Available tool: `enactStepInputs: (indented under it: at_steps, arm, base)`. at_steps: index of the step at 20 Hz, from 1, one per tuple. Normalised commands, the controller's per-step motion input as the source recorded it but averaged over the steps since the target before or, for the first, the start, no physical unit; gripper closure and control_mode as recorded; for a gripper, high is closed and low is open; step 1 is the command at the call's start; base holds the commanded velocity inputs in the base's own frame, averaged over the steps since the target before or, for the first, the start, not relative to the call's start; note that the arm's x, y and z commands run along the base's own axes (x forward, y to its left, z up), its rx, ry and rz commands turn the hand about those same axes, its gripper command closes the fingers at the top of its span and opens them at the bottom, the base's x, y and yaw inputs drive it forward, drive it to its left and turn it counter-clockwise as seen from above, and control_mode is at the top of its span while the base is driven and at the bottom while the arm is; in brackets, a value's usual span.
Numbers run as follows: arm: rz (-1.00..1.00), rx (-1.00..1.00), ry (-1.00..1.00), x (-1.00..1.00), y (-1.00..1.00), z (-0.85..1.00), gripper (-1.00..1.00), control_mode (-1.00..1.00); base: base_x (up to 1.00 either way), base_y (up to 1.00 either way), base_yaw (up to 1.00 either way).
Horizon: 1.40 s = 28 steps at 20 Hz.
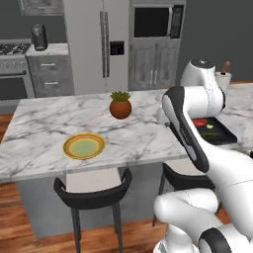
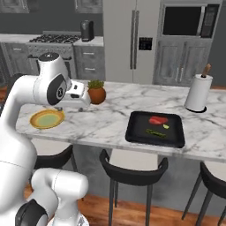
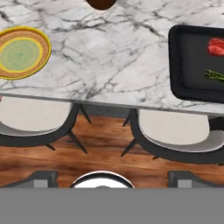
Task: Create a steak meal by picking up the steak and asparagus from the tray and placing them on the plate. Leave the lemon wedge on the tray.
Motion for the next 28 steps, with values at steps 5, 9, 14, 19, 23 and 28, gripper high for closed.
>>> enactStepInputs:
  at_steps: [5,9,14,19,23,28]
  arm:
    - [0.00,0.00,0.00,0.00,0.00,0.00,-1.00,1.00]
    - [0.00,0.00,0.00,0.00,0.00,0.00,-1.00,1.00]
    - [0.00,0.00,0.00,0.00,0.00,0.00,-1.00,1.00]
    - [-0.01,0.00,0.00,0.03,-0.11,-0.05,-1.00,-1.00]
    - [-0.03,0.00,0.00,0.00,-0.38,-0.08,-1.00,-1.00]
    - [-0.04,0.00,0.00,0.03,-0.58,-0.13,-1.00,-1.00]
  base:
    - [0.45,0.21,0.00]
    - [0.68,0.00,0.00]
    - [0.57,0.00,0.00]
    - [0.00,0.00,0.00]
    - [0.00,0.00,0.00]
    - [0.00,0.00,0.00]
